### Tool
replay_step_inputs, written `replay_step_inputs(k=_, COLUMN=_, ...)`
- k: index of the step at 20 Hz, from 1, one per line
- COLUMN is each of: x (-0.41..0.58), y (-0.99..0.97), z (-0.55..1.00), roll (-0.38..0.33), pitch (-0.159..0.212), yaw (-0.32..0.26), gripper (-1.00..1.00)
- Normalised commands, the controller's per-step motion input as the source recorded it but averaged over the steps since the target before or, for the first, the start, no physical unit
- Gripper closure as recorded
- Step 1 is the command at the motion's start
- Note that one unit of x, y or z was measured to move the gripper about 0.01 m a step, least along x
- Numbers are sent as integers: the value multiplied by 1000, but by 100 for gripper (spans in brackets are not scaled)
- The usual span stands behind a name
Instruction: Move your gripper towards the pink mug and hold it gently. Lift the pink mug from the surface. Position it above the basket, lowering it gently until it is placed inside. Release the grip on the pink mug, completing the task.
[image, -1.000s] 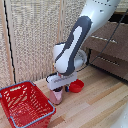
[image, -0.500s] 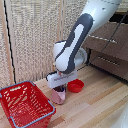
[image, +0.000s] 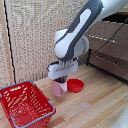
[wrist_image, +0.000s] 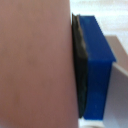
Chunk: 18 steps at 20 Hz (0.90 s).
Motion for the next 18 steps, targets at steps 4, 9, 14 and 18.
replay_step_inputs(k=4, x=311, y=0, z=802, roll=89, pitch=109, yaw=0, gripper=100)
replay_step_inputs(k=9, x=369, y=55, z=918, roll=16, pitch=111, yaw=0, gripper=100)
replay_step_inputs(k=14, x=415, y=181, z=998, roll=0, pitch=90, yaw=-4, gripper=100)
replay_step_inputs(k=18, x=347, y=467, z=842, roll=0, pitch=105, yaw=0, gripper=100)
